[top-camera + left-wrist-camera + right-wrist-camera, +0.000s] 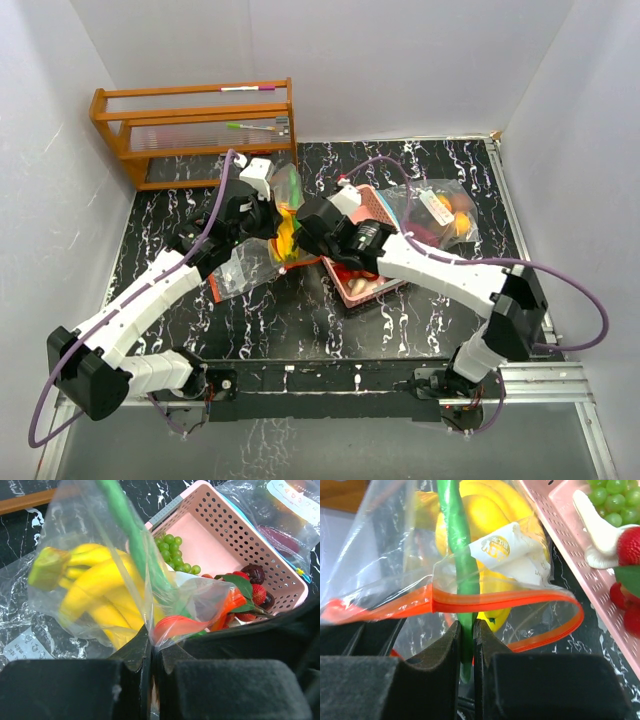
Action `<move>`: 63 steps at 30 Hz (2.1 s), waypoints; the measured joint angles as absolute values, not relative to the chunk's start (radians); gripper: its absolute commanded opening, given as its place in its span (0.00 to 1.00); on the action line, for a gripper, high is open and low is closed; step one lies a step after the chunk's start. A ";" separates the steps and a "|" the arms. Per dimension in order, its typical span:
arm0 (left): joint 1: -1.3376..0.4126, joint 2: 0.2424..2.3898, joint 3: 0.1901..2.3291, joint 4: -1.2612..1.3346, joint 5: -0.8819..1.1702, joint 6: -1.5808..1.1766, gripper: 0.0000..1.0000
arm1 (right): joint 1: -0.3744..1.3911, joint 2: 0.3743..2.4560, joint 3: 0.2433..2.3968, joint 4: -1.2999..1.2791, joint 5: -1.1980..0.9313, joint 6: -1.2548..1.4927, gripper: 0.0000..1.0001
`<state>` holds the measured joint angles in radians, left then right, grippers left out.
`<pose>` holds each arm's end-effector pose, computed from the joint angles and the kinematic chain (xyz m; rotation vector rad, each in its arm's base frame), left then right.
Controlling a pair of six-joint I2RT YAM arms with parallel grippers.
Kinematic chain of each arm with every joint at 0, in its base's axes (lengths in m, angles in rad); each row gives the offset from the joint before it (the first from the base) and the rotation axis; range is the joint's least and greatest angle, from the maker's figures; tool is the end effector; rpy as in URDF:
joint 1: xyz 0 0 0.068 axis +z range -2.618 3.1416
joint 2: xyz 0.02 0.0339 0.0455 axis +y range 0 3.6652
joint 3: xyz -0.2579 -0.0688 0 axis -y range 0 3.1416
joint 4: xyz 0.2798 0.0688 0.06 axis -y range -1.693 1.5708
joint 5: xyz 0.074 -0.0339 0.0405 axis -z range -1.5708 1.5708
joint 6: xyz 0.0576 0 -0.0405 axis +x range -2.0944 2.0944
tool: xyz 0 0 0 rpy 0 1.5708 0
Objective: Place the food in the zip-top bag and seal the zipper
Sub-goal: Place the fake vegetable in the zipper food storage bag.
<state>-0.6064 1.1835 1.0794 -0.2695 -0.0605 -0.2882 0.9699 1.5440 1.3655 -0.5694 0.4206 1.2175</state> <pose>0.2728 -0.1849 0.3349 0.2735 1.9624 -0.5304 0.2410 0.3099 0.2946 0.5014 2.2778 0.6726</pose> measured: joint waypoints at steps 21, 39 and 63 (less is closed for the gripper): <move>-0.609 1.184 1.077 -0.294 -0.103 -0.272 0.00 | 0.984 1.672 1.380 -0.404 0.382 0.933 0.72; -0.624 1.237 1.070 -0.298 -0.089 -0.261 0.00 | 1.034 1.390 1.213 -0.363 0.260 0.834 0.31; -0.624 1.243 1.102 -0.332 -0.057 -0.271 0.00 | 1.034 1.560 1.149 -0.136 0.165 0.832 0.17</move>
